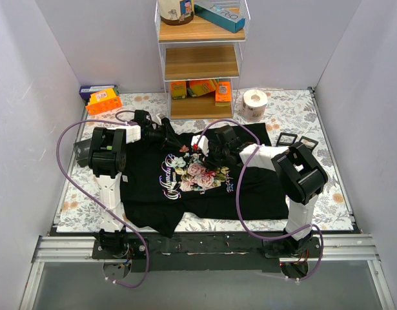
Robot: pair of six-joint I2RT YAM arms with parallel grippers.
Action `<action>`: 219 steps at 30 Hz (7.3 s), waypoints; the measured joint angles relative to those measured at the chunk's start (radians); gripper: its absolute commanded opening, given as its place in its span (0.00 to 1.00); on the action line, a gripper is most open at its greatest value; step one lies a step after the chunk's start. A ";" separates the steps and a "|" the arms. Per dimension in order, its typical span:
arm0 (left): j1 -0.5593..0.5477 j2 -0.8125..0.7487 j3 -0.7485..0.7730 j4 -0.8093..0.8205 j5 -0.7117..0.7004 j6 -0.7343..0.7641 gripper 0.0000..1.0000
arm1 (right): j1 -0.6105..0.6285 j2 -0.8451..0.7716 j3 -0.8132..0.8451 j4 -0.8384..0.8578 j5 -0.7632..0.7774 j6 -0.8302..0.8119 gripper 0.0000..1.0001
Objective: Remove the brooch from the garment
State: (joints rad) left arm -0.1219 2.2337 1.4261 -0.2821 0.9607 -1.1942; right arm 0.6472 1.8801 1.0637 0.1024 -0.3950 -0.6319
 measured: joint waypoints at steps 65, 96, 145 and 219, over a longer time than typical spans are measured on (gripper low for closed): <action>-0.004 -0.009 -0.240 0.554 0.313 -0.599 0.00 | 0.047 0.072 0.097 0.128 -0.074 -0.392 0.41; 0.020 -0.017 -0.056 0.177 0.262 -0.239 0.52 | -0.006 0.129 0.323 -0.068 -0.141 -0.087 0.01; -0.085 -0.478 -0.214 -0.025 0.028 0.726 0.51 | -0.123 0.208 0.610 -0.586 -0.627 0.303 0.01; -0.165 -0.591 -0.345 0.117 -0.039 0.464 0.38 | 0.023 0.092 0.254 0.117 -0.045 0.783 0.01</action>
State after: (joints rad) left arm -0.2867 1.6432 1.0813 -0.1654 0.9222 -0.7303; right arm 0.6701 1.9717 1.3174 0.2199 -0.4397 0.1513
